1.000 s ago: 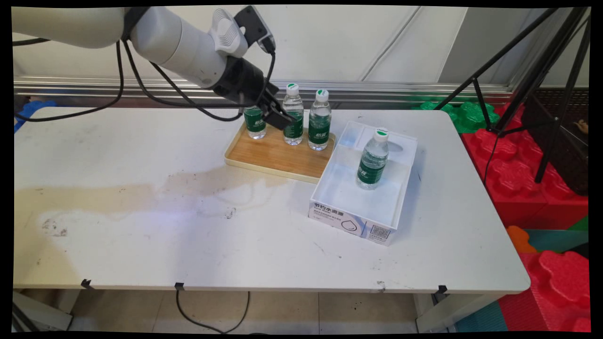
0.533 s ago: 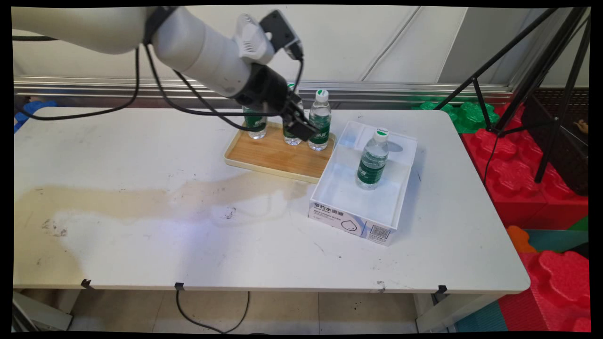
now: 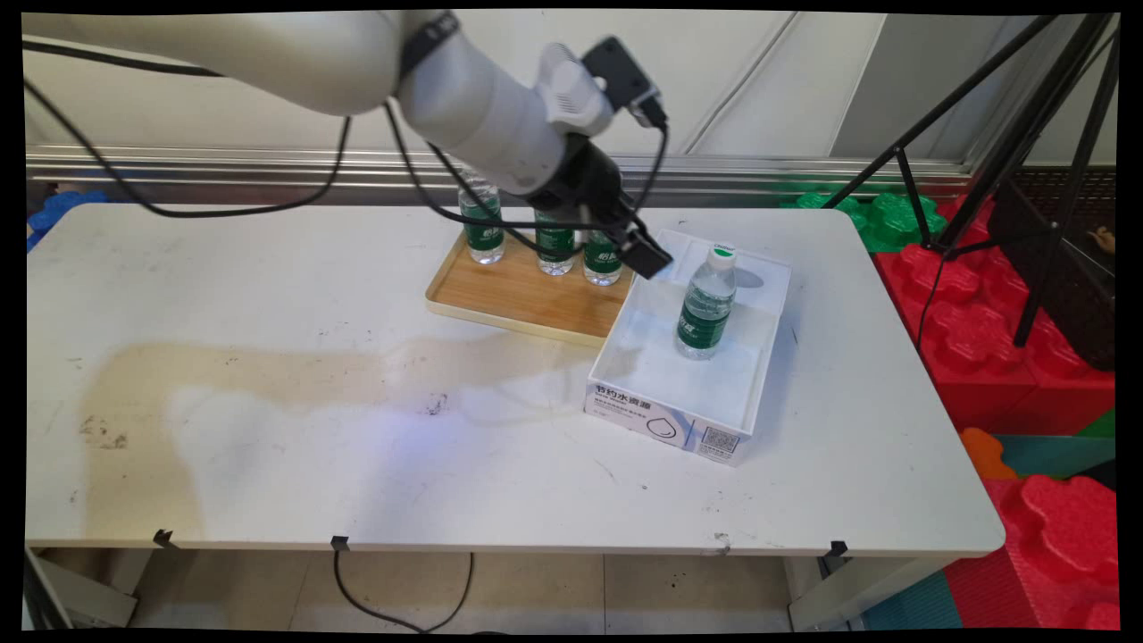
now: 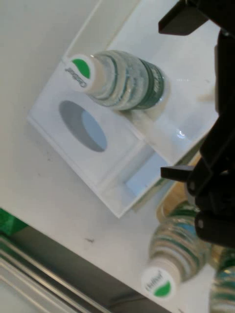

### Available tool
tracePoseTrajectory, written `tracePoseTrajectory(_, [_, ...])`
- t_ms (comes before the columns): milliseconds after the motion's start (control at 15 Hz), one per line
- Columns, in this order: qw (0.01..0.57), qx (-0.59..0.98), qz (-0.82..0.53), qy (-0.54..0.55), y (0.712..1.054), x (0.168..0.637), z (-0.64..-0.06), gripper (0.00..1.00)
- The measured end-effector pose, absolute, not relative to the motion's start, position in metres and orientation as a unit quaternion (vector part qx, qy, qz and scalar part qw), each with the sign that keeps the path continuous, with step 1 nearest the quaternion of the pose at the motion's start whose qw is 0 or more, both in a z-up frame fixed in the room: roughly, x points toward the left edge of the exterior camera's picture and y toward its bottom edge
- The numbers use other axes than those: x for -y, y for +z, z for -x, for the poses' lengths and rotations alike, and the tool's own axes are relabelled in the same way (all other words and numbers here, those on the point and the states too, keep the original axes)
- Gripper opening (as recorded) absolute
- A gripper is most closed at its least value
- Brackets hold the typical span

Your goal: Pick up the green bottle from the white box, then place the picked object on the tray

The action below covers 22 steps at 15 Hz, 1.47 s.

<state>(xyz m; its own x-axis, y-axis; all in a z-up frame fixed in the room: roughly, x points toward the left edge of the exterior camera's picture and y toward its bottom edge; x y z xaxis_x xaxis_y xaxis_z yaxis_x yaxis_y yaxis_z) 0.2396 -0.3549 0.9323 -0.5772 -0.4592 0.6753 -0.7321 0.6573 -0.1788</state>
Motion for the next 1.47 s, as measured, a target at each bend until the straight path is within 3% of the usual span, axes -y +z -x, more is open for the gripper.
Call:
tracePoseTrajectory(1200, [0.285,0.891,-0.303,0.18,0.854,0.434,-0.158,1.0])
tracePoseTrajectory(1267, [0.285,0.892,-0.302,0.18,0.852,0.436,-0.157,0.0])
tracePoseTrajectory(1467, [0.285,0.892,-0.3,0.182,0.852,0.437,-0.158,0.0])
